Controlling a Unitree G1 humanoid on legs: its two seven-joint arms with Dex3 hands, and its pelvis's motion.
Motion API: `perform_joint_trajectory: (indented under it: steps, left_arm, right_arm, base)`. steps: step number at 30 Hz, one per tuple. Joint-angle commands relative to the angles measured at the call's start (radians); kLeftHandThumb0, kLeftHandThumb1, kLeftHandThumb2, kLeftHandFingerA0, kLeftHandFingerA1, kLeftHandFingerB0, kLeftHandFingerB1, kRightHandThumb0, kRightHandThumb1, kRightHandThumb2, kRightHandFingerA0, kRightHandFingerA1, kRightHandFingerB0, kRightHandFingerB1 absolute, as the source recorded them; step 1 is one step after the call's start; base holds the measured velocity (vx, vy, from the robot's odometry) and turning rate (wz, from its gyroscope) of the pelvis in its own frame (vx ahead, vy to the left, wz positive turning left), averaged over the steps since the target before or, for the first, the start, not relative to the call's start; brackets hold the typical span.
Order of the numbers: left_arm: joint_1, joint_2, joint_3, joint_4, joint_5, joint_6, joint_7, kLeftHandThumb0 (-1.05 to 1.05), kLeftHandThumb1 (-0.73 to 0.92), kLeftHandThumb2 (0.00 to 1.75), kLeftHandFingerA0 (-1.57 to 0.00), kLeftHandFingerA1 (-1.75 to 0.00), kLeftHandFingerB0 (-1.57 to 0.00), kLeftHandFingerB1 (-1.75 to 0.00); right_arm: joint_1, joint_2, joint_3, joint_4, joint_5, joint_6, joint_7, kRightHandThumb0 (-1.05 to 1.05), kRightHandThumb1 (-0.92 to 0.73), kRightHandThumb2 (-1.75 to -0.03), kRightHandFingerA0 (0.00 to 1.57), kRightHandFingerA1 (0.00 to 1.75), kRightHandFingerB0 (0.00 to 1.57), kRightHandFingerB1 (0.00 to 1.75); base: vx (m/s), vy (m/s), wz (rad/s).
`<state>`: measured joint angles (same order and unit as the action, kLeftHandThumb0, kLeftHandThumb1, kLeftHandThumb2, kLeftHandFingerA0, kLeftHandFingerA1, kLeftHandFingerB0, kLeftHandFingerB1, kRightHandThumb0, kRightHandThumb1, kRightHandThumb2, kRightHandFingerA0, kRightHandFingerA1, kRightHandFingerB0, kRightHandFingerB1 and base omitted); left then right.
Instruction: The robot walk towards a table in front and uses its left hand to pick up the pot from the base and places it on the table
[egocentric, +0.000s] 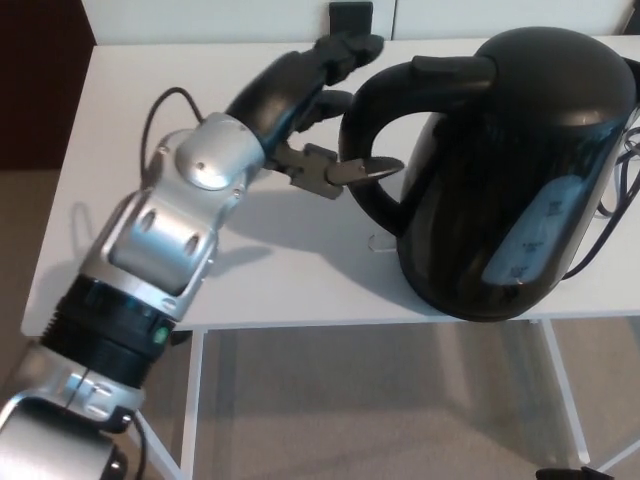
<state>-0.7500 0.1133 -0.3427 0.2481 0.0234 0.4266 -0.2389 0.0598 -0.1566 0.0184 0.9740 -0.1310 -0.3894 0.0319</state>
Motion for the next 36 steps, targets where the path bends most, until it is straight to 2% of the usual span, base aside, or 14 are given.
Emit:
perform_joint_trajectory:
  steps: [1, 2, 3, 6, 8, 9, 11, 12, 13, 19, 24, 28, 33, 36]
  left_arm:
    - [-0.050, -0.036, -0.006, 0.044, 0.060, 0.050, 0.023, -0.58, 0.38, 0.70, -0.13, -0.40, -0.06, -0.20]
    - [-0.058, -0.042, -0.007, 0.056, 0.066, 0.048, 0.026, -0.58, 0.38, 0.70, -0.13, -0.40, -0.05, -0.21]
    - [-0.069, -0.052, -0.005, 0.072, 0.073, 0.046, 0.033, -0.31, 0.22, 0.82, 0.00, -0.48, 0.00, -0.49]
    - [-0.102, -0.105, 0.021, 0.108, 0.078, 0.084, 0.084, -0.58, 0.45, 0.55, -0.30, -0.35, -0.10, -0.24]
    - [-0.117, -0.136, 0.033, 0.133, 0.097, 0.078, 0.130, -0.62, 0.41, 0.71, -0.31, -0.46, -0.07, -0.34]
    - [-0.120, -0.152, 0.026, 0.161, 0.125, 0.023, 0.177, -0.33, 0.58, 0.57, -0.63, -0.45, -0.21, -0.28]
    - [-0.139, -0.173, 0.031, 0.209, 0.138, -0.015, 0.211, -0.26, 0.76, 0.65, -0.77, -0.51, -0.27, -0.31]
    - [-0.151, -0.185, 0.039, 0.237, 0.141, -0.029, 0.231, -0.17, 0.80, 0.65, -1.14, -0.64, -0.58, -0.39]
    - [-0.172, -0.207, 0.059, 0.283, 0.143, -0.056, 0.278, -0.07, 0.80, 0.65, -1.26, -0.78, -0.75, -0.47]
    - [-0.204, -0.252, 0.125, 0.380, 0.140, -0.115, 0.385, -0.04, 0.72, 0.84, -1.18, -1.24, -0.91, -1.07]
    - [-0.172, -0.251, 0.136, 0.368, 0.151, -0.132, 0.384, -0.13, 0.78, 0.77, -1.11, -1.31, -0.82, -1.01]
    - [-0.159, -0.250, 0.136, 0.368, 0.159, -0.133, 0.394, -0.16, 0.83, 0.65, -1.15, -0.89, -0.80, -0.91]
    - [-0.149, -0.289, 0.234, 0.323, 0.062, -0.096, 0.372, -0.17, 0.82, 0.64, -1.15, -1.15, -0.83, -0.78]
    - [-0.176, -0.385, 0.479, 0.304, -0.185, -0.071, 0.350, -0.09, 0.66, 0.88, -1.09, -1.10, -0.85, -1.00]
  right_arm:
    - [0.008, -0.022, 0.001, -0.021, -0.004, 0.001, 0.000, -0.30, -0.52, -0.67, 0.74, 0.58, 0.52, 0.49]
    - [0.009, -0.021, 0.002, -0.025, -0.003, 0.004, -0.001, -0.29, -0.52, -0.67, 0.73, 0.58, 0.53, 0.49]
    - [0.010, -0.019, 0.000, -0.031, 0.000, 0.005, 0.001, -0.29, -0.52, -0.67, 0.72, 0.58, 0.53, 0.49]
    - [0.017, -0.021, 0.001, -0.044, 0.001, -0.001, 0.005, -0.30, -0.52, -0.67, 0.73, 0.58, 0.54, 0.50]
    - [0.020, -0.024, 0.003, -0.053, -0.002, -0.003, 0.003, -0.31, -0.52, -0.68, 0.73, 0.58, 0.55, 0.50]
    - [0.027, -0.024, 0.004, -0.063, -0.002, -0.008, 0.005, -0.32, -0.52, -0.68, 0.71, 0.58, 0.54, 0.50]
    - [0.029, -0.024, 0.006, -0.072, -0.002, -0.011, 0.007, -0.31, -0.52, -0.69, 0.71, 0.58, 0.54, 0.51]
    - [0.032, -0.023, 0.006, -0.080, -0.001, -0.007, 0.007, -0.23, -0.60, -0.57, 0.74, 0.50, 0.57, 0.44]
    - [0.035, -0.021, 0.006, -0.093, 0.000, 0.002, 0.008, -0.30, -0.53, -0.68, 0.70, 0.56, 0.55, 0.50]
    - [0.035, -0.026, 0.007, -0.123, -0.003, 0.015, 0.004, -0.22, -0.60, -0.57, 0.77, 0.52, 0.59, 0.44]
    - [0.035, -0.028, 0.014, -0.142, -0.009, 0.024, 0.007, -0.22, -0.61, -0.57, 0.77, 0.52, 0.58, 0.45]
    - [0.035, -0.026, 0.009, -0.127, 0.000, 0.007, 0.012, -0.20, -0.61, -0.58, 0.76, 0.53, 0.58, 0.46]
    - [0.038, -0.029, 0.009, -0.122, -0.002, 0.007, 0.011, -0.21, -0.62, -0.58, 0.77, 0.53, 0.58, 0.46]
    - [0.037, -0.027, 0.011, -0.120, -0.006, 0.004, 0.004, -0.21, -0.63, -0.58, 0.76, 0.52, 0.59, 0.46]
  base:
    - [0.00, 0.000, 0.00]
    - [0.00, 0.000, 0.00]
    - [0.00, 0.000, 0.00]
    - [0.00, 0.000, 0.00]
    - [0.00, 0.000, 0.00]
    - [0.00, 0.000, 0.00]
    - [0.00, 0.000, 0.00]
    - [0.00, 0.000, 0.00]
    - [0.00, 0.000, 0.00]
    - [0.00, 0.000, 0.00]
    - [0.00, 0.000, 0.00]
    - [0.00, 0.000, 0.00]
    - [0.00, 0.000, 0.00]
    - [0.00, 0.000, 0.00]
